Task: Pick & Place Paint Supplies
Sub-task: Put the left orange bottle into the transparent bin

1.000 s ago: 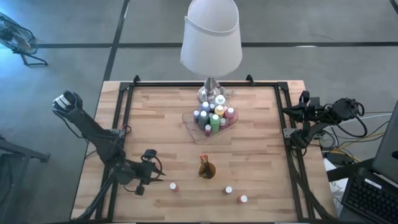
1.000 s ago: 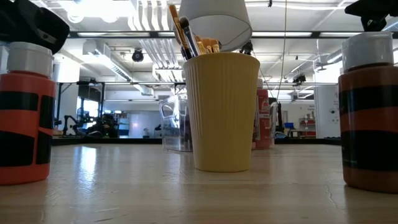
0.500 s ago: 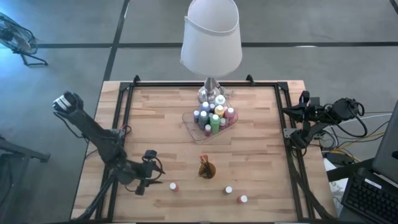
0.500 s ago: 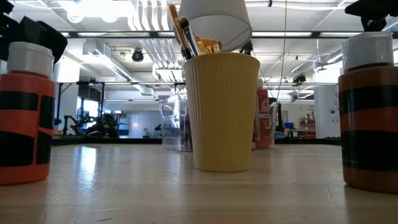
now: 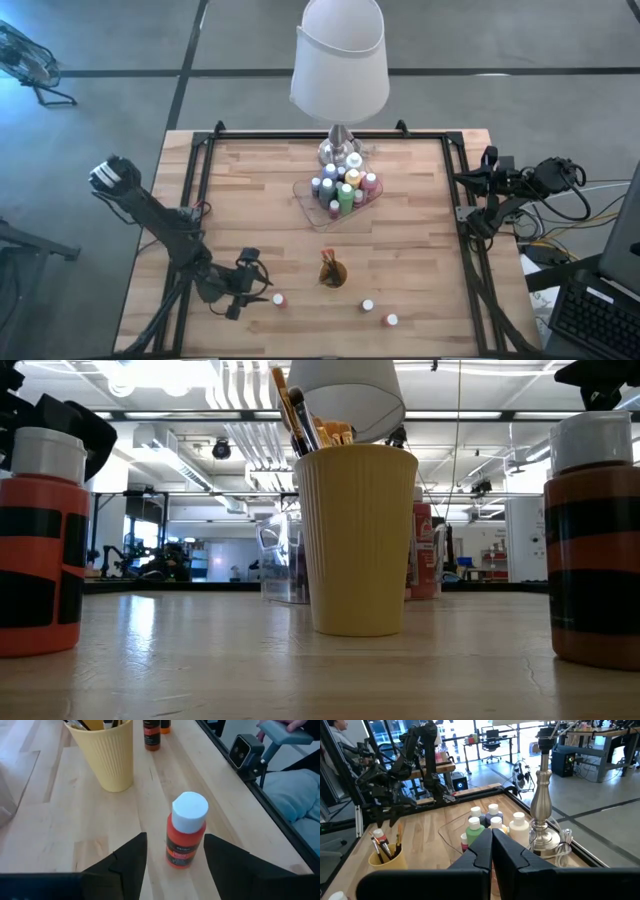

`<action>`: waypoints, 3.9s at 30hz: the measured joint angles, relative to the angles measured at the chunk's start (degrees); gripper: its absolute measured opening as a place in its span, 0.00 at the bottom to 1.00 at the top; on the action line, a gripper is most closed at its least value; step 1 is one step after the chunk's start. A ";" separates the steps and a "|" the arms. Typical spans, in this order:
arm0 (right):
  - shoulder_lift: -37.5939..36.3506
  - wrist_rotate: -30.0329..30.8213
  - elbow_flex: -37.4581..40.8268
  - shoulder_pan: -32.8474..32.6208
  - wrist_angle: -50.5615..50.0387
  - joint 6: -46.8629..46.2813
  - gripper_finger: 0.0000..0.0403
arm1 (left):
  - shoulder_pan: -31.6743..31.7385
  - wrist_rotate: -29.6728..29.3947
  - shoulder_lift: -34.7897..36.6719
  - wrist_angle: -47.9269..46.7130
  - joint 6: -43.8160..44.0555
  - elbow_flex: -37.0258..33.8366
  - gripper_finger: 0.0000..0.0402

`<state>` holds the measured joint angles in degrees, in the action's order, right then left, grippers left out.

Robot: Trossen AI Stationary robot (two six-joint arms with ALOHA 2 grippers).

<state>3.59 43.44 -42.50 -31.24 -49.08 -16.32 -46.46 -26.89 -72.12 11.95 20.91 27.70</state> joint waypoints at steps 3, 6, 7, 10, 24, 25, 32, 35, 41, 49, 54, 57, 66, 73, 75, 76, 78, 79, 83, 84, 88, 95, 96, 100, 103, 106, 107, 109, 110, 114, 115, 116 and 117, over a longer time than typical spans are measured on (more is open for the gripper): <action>0.01 0.00 0.00 0.01 0.00 0.00 0.02 | 0.52 0.04 -1.49 1.40 -0.07 0.00 0.50; -0.02 0.01 0.00 0.01 0.00 0.00 0.02 | 0.92 0.07 -2.03 2.53 -0.20 0.00 0.50; 0.00 0.01 0.00 0.01 0.00 0.00 0.02 | 1.01 0.31 -2.03 2.95 -0.22 0.00 0.50; -0.01 0.00 0.00 0.00 0.00 0.00 0.02 | 1.03 0.99 -1.97 3.74 -0.20 0.00 0.50; -0.01 0.00 0.00 0.00 0.00 0.00 0.02 | 1.47 3.53 -1.98 -7.74 1.09 7.43 0.49; 0.01 0.00 0.00 0.02 -0.01 0.00 0.02 | 1.47 3.54 -2.07 -9.82 1.28 8.51 0.49; -0.01 0.02 0.00 0.00 0.00 0.00 0.02 | 1.88 3.58 -4.27 -17.39 1.97 13.47 0.49; 0.00 0.02 0.00 0.02 -0.02 0.00 0.02 | 2.66 3.63 -5.47 -20.26 2.48 15.52 0.49; 0.00 0.02 0.00 0.02 -0.02 0.00 0.02 | 4.27 6.95 -8.45 -22.57 2.12 19.01 0.49; 0.01 0.02 0.00 0.02 0.00 0.00 0.02 | 4.77 9.49 -12.20 -24.32 2.05 21.60 0.49; 0.00 0.01 0.00 0.02 -0.02 0.00 0.02 | 5.12 9.49 -13.76 -24.53 1.34 22.42 0.49; -0.01 0.02 0.00 0.02 -0.01 0.00 0.02 | 5.29 9.46 -13.87 -24.49 1.29 22.56 0.49; -0.01 0.01 0.00 0.00 -0.01 0.00 0.02 | 5.84 8.60 -13.24 -25.15 0.78 22.56 0.49; 0.00 0.01 0.00 0.01 0.00 0.00 0.02 | 5.97 9.20 -13.24 -26.21 1.17 22.53 0.42; 0.01 0.01 0.00 0.02 0.00 0.00 0.02 | 5.97 9.38 -13.24 -26.13 1.23 22.51 0.39; -0.01 0.01 0.00 0.01 -0.01 0.00 0.02 | 5.97 9.41 -13.24 -26.12 1.11 22.51 0.38; 0.00 0.02 0.00 0.02 0.00 0.00 0.02 | 5.97 9.44 -13.24 -26.08 0.13 22.51 0.34; 0.01 0.02 0.00 0.00 0.00 0.00 0.02 | 5.97 9.44 -13.24 -26.04 -0.33 22.51 0.33; 0.00 0.00 0.00 0.02 0.00 0.00 0.02 | 5.97 9.44 -13.24 -26.00 -1.78 22.51 0.30; -0.01 0.00 0.00 0.02 0.00 0.00 0.02 | 5.97 9.44 -13.24 -26.00 -1.84 22.51 0.30; 0.00 0.00 0.00 0.02 0.00 0.01 0.02 | 5.97 9.38 -13.24 -26.02 -2.48 22.49 0.31; 0.00 0.00 0.00 0.02 0.00 0.00 0.02 | 6.01 9.10 -13.05 -27.09 -3.23 22.84 0.31; -0.02 0.01 0.00 0.02 -0.01 0.00 0.02 | 6.02 8.75 -13.01 -27.73 -3.25 23.11 0.31; 0.00 0.00 0.00 0.02 -0.02 0.00 0.02 | 6.05 3.30 -11.81 -31.78 -3.05 25.01 0.31; -0.01 0.00 0.00 0.00 0.00 0.00 0.02 | 6.23 -3.65 -10.44 -35.27 -2.93 26.66 0.31; 0.01 0.00 0.00 0.01 0.00 0.00 0.02 | 6.45 -11.29 -9.04 -38.09 -3.38 28.57 0.31; -0.01 0.02 0.00 0.01 -0.02 0.01 0.02 | 6.60 -14.18 -8.48 -38.84 -3.84 29.33 0.31; 0.01 0.00 0.00 0.02 0.00 0.00 0.02 | 6.88 -19.15 -7.23 -40.06 -5.24 30.43 0.31; 0.01 0.00 0.00 0.00 -0.02 0.00 0.02 | 7.07 -20.93 -6.65 -40.27 -6.40 30.74 0.31; -0.01 0.01 0.00 0.02 -0.01 0.01 0.02 | 9.26 -26.16 -3.54 -40.01 -10.22 32.33 0.31; -0.01 0.02 0.00 0.01 0.00 0.00 0.02 | 10.19 -26.89 -2.66 -39.85 -10.62 32.63 0.31; -0.01 0.01 0.00 0.01 -0.02 0.00 0.02 | 11.33 -27.31 -1.88 -39.67 -11.07 32.86 0.31; 0.00 0.02 0.00 0.02 0.00 0.00 0.02 | 12.68 -27.41 -1.10 -39.35 -11.66 33.03 0.31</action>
<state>3.59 43.46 -42.50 -31.22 -49.08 -16.32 -33.78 -54.30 -73.23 -27.40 9.25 60.74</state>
